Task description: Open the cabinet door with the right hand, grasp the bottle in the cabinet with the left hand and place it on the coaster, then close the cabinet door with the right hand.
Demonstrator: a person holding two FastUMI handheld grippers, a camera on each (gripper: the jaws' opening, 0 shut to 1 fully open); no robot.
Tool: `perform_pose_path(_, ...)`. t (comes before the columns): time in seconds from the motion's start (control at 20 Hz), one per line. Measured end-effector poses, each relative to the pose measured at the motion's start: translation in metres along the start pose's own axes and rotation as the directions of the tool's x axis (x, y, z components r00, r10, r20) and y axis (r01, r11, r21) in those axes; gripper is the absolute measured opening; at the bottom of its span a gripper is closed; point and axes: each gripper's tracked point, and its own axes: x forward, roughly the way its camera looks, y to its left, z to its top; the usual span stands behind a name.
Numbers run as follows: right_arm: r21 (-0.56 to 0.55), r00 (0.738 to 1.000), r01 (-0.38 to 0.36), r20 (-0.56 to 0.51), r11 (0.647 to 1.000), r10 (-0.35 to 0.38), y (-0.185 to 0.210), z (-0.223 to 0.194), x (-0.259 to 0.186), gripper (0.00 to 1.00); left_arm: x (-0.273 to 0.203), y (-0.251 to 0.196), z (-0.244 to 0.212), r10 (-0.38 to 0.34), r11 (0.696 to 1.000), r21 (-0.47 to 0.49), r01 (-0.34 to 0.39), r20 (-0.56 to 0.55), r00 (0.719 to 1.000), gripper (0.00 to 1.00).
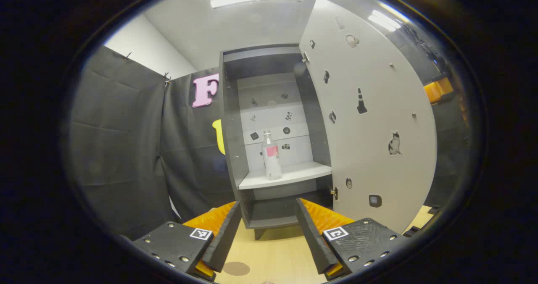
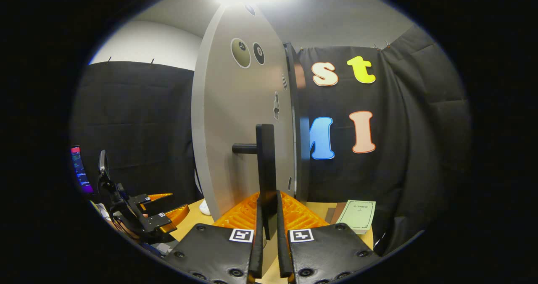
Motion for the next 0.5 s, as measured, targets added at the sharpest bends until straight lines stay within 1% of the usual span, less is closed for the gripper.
perform_pose_path(0.15,-0.043,1.000,0.020,0.013,0.999,-0.020,-0.010,0.003,-0.007,0.18,-0.004,-0.005,0.005,0.009,1.000,0.008,-0.009,0.008,1.000,0.79)
perform_pose_path(0.25,-0.029,0.999,-0.002,0.038,1.000,0.003,-0.006,0.009,-0.018,0.18,-0.003,-0.009,0.006,0.019,1.000,0.015,-0.019,0.004,1.000,0.79)
perform_pose_path(0.3,-0.020,0.999,-0.015,0.043,1.000,0.016,-0.006,0.011,-0.026,0.14,-0.002,-0.012,0.006,0.019,1.000,0.012,-0.019,0.002,1.000,0.79)
perform_pose_path(0.4,-0.008,0.998,-0.025,0.056,1.000,0.026,-0.009,0.013,-0.042,0.15,-0.001,-0.021,0.012,0.010,1.000,0.004,-0.010,0.007,1.000,0.79)
perform_pose_path(0.45,-0.011,0.998,0.002,0.067,1.000,-0.001,-0.018,0.015,-0.050,0.18,0.001,-0.025,0.017,0.006,1.000,0.006,-0.006,0.015,1.000,0.79)
perform_pose_path(0.5,-0.010,0.997,0.028,0.075,1.000,-0.028,-0.029,0.016,-0.055,0.17,0.002,-0.028,0.020,0.003,1.000,0.010,-0.003,0.022,1.000,0.79)
